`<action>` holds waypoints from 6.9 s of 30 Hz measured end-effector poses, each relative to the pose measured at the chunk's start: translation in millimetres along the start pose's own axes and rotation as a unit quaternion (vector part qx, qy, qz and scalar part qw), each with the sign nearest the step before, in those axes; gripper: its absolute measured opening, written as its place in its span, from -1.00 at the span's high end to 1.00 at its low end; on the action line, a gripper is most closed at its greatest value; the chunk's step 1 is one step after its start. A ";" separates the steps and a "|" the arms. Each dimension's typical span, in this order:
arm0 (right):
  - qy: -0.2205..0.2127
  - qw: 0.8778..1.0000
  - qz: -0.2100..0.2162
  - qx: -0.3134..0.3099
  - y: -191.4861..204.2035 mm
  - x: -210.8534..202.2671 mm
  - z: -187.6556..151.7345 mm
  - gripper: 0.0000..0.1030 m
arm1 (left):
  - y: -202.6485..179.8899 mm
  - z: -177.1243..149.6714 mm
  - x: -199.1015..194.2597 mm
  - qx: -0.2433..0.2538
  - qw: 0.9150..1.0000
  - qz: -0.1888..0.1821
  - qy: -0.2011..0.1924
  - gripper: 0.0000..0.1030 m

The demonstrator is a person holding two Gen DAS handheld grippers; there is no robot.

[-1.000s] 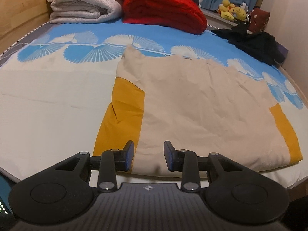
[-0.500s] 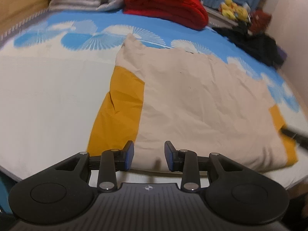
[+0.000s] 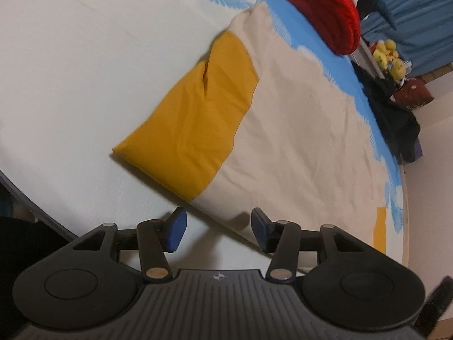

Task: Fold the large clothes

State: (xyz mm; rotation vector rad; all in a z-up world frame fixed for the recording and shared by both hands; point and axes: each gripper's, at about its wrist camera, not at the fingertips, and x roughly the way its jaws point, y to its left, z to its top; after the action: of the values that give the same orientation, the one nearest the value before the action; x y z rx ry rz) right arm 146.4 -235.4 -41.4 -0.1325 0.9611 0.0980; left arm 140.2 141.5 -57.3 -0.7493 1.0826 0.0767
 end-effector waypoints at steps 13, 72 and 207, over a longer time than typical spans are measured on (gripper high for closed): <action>-0.035 0.998 0.045 0.011 -36.7 -28.5 -6.2 0.47 | 8.7 4.7 21.0 -0.100 0.991 0.005 -0.088 -0.19; -0.378 0.923 0.035 0.064 -237.2 -185.0 18.6 0.42 | -279.2 -149.8 -64.2 0.408 0.885 -0.049 -0.220 0.81; -0.042 0.967 -0.036 0.249 -249.9 72.5 87.7 0.33 | -214.6 12.5 141.7 0.260 0.960 -0.065 0.077 -0.53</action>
State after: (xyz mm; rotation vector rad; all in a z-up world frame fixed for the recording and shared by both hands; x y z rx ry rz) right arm 294.1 -466.7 -34.1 0.2983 0.8685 -0.2039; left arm 306.7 -54.9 -60.0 -0.3495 1.1327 -0.3729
